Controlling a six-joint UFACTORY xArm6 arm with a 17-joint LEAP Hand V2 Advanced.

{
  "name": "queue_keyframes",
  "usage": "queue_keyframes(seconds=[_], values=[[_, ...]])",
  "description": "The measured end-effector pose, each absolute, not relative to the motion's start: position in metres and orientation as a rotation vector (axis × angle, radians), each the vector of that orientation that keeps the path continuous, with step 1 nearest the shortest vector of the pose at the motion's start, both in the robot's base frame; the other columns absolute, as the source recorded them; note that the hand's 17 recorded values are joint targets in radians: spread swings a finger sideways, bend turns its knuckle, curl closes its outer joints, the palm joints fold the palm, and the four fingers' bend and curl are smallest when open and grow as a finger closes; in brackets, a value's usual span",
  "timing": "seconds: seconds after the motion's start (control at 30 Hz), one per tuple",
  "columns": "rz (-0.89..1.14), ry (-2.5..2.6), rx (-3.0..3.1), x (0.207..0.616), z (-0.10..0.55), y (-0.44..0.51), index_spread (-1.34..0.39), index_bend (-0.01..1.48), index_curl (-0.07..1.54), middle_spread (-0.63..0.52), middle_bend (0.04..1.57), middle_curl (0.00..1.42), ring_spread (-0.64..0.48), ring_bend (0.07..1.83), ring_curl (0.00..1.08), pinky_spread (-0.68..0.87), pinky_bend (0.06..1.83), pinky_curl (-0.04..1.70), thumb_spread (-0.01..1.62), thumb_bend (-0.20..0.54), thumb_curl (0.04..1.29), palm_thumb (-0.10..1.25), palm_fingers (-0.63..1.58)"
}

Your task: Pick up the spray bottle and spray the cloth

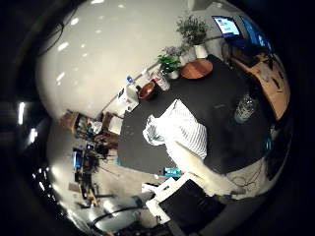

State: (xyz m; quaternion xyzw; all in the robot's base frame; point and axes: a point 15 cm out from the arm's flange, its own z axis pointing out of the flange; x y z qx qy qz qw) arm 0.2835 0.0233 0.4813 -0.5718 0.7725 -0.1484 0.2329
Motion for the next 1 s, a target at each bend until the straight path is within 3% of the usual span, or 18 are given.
queue_keyframes(seconds=[0.37,1.0], values=[[-0.466,2.078,-1.541,0.249,0.502,0.011,-0.22,0.16,0.3,0.13,0.19,0.33,0.28,0.36,0.25,0.64,0.95,0.19,0.93,-0.032,0.37,0.6,0.11],[-0.484,2.237,-1.398,0.249,0.463,-0.05,-0.16,0.16,0.29,0.19,0.19,0.32,0.32,0.4,0.25,0.66,1.07,0.21,0.93,-0.032,0.36,0.55,0.05]])
